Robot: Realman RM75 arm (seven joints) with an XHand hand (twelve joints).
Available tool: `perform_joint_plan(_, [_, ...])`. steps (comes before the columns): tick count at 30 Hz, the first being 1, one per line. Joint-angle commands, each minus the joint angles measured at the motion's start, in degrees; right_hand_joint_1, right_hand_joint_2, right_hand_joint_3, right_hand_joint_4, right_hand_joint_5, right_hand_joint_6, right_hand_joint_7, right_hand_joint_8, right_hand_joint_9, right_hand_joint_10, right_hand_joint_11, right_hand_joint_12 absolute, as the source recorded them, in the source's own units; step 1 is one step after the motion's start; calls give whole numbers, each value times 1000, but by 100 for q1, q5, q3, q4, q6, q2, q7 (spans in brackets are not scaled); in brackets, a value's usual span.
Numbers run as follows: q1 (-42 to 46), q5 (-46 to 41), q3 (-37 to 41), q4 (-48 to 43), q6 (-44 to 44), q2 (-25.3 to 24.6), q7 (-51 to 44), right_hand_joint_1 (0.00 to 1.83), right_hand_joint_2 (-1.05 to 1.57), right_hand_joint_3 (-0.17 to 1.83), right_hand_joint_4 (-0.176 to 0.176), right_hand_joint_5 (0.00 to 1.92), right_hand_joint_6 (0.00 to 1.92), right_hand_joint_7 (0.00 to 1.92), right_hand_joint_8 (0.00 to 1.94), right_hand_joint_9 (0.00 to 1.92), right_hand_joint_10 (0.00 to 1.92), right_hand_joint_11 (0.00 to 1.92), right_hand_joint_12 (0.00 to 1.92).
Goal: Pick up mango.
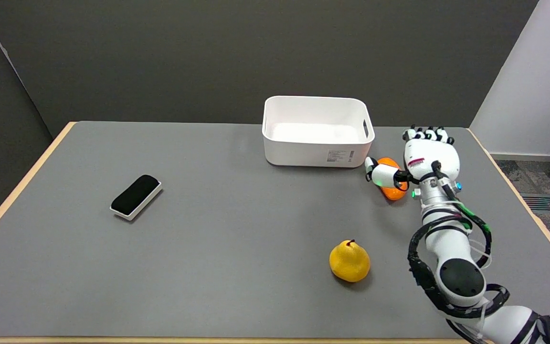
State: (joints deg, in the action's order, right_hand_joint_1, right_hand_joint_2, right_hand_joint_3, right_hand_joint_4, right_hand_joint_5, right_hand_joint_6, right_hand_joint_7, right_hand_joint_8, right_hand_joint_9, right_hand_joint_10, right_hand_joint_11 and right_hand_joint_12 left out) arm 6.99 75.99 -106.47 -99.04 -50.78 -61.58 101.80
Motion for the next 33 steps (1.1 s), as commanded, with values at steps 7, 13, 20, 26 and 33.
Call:
perform_joint_plan(7, [-846,-786,-598,1390,-614,-191,420,176,546,845,-176,69,435,60,438,-1,649,-1,1138])
perform_joint_plan(13, [-1297,-985,-771,1763,-468,-190,428,181,527,847,-176,45,245,28,359,-1,520,-1,1087])
perform_joint_plan(20, [-1515,-1215,-911,1960,-415,-185,428,180,523,845,-176,46,225,27,357,-1,522,-1,1091])
perform_joint_plan(26, [-1523,-1168,-951,2033,-495,-199,428,235,619,688,-176,25,359,88,396,2,683,3,1182])
perform_joint_plan(33, [-1457,-1168,-955,2036,-546,-217,428,366,656,734,-176,117,455,256,502,142,917,186,1451])
